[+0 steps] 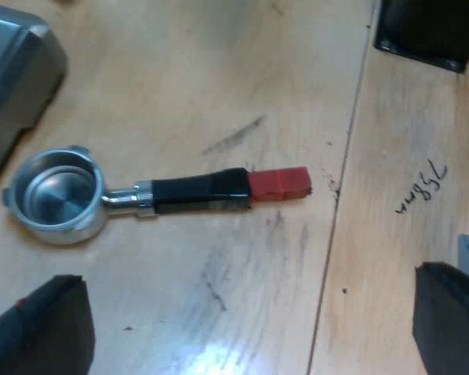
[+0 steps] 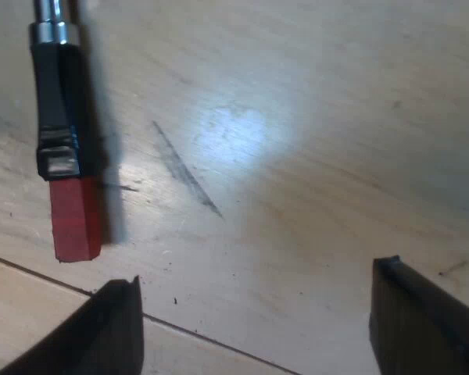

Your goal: Put the handle in the coffee machine

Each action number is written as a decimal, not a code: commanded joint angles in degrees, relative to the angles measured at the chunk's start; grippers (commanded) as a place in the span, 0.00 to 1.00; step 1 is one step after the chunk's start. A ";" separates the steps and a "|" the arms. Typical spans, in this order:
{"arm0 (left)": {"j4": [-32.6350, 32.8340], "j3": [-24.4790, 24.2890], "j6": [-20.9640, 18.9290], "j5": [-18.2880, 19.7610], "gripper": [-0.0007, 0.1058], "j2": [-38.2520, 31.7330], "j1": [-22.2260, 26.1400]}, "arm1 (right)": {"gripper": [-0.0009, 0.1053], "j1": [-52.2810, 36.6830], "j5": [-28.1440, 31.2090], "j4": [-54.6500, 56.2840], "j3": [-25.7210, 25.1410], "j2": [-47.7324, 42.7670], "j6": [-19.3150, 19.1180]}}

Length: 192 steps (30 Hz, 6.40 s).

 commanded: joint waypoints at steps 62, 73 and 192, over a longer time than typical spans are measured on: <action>-6.68 9.04 0.18 -4.87 0.80 2.95 -4.65 | 0.01 21.07 0.03 -28.45 2.45 38.09 20.06; -4.42 9.04 0.30 -5.57 0.80 -0.07 1.39 | 0.01 25.53 -0.90 -36.43 2.45 38.09 22.74; -10.59 9.04 -0.89 -5.20 0.76 -0.61 5.53 | 0.89 12.11 -1.93 -34.63 -8.65 40.75 8.22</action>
